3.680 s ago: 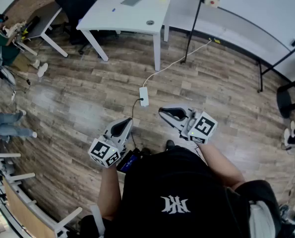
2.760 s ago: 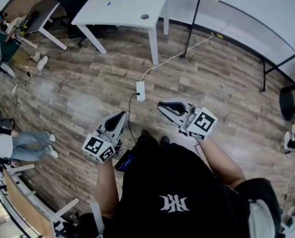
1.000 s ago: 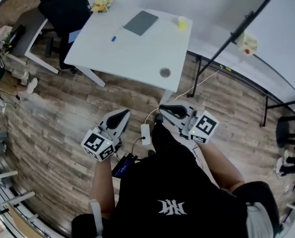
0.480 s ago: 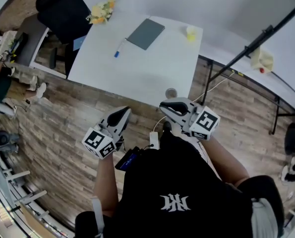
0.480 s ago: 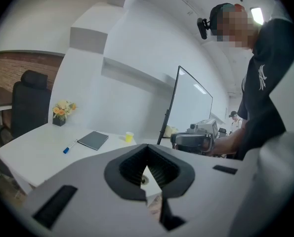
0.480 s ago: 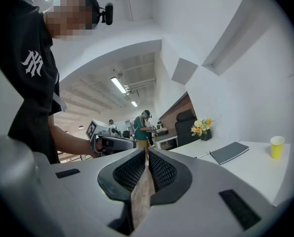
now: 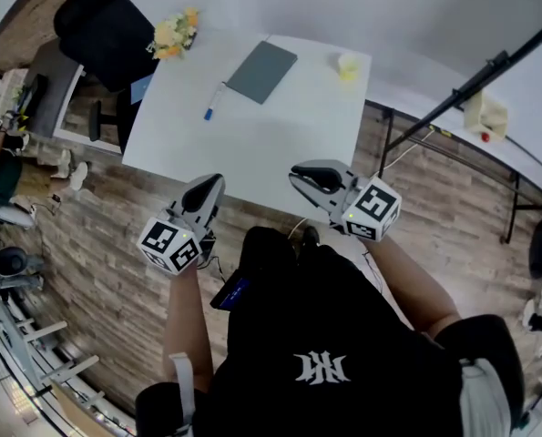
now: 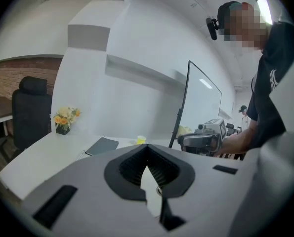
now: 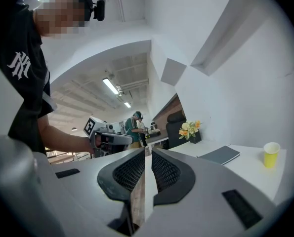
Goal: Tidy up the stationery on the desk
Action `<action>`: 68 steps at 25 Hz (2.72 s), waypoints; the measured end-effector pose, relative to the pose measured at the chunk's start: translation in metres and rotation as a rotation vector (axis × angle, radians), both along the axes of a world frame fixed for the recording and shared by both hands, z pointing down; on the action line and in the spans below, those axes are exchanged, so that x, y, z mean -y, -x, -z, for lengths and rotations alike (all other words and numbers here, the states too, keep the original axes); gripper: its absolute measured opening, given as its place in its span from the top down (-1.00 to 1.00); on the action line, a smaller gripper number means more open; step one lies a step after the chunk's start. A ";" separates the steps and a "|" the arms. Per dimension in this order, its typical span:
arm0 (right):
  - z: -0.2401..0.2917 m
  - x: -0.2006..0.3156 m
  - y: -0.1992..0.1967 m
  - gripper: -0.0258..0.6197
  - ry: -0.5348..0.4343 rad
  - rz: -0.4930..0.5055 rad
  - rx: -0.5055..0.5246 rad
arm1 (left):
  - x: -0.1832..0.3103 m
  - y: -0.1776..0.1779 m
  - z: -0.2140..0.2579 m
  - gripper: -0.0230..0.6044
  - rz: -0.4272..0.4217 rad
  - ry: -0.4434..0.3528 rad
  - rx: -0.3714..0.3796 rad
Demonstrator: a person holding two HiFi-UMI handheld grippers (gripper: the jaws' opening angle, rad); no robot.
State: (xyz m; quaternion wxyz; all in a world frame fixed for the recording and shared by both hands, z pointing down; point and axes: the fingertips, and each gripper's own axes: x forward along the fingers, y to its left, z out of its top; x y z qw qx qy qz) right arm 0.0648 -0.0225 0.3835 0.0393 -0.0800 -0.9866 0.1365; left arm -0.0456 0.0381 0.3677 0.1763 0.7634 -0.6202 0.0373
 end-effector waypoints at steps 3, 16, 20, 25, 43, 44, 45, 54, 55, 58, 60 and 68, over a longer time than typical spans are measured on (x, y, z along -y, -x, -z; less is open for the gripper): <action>-0.003 0.020 0.011 0.78 0.005 -0.034 -0.021 | 0.022 0.012 -0.002 0.93 -0.035 0.014 0.022; -0.029 0.121 0.099 0.75 0.072 -0.246 -0.090 | 0.137 0.121 -0.047 0.88 -0.174 0.135 0.078; -0.045 0.146 0.130 0.58 0.119 -0.321 -0.123 | 0.167 0.161 -0.064 0.85 -0.207 0.175 0.076; -0.069 0.176 0.159 0.55 0.185 -0.419 -0.178 | 0.207 0.196 -0.088 0.75 -0.268 0.246 0.078; -0.204 0.266 0.189 0.51 0.504 -0.790 -0.394 | 0.330 0.232 -0.208 0.56 -0.464 0.536 0.109; -0.209 0.269 0.191 0.51 0.519 -0.800 -0.404 | 0.334 0.232 -0.216 0.56 -0.468 0.554 0.108; -0.214 0.271 0.193 0.51 0.534 -0.810 -0.414 | 0.336 0.233 -0.223 0.56 -0.471 0.573 0.109; -0.253 0.287 0.199 0.51 0.636 -0.889 -0.509 | 0.350 0.235 -0.261 0.56 -0.489 0.668 0.085; -0.255 0.287 0.200 0.51 0.643 -0.893 -0.515 | 0.351 0.235 -0.262 0.56 -0.493 0.672 0.084; -0.259 0.288 0.200 0.51 0.653 -0.902 -0.540 | 0.353 0.233 -0.264 0.56 -0.500 0.682 0.084; -0.261 0.288 0.200 0.51 0.652 -0.902 -0.560 | 0.353 0.231 -0.265 0.56 -0.499 0.692 0.084; -0.265 0.291 0.203 0.52 0.647 -0.906 -0.601 | 0.350 0.225 -0.277 0.56 -0.498 0.749 0.092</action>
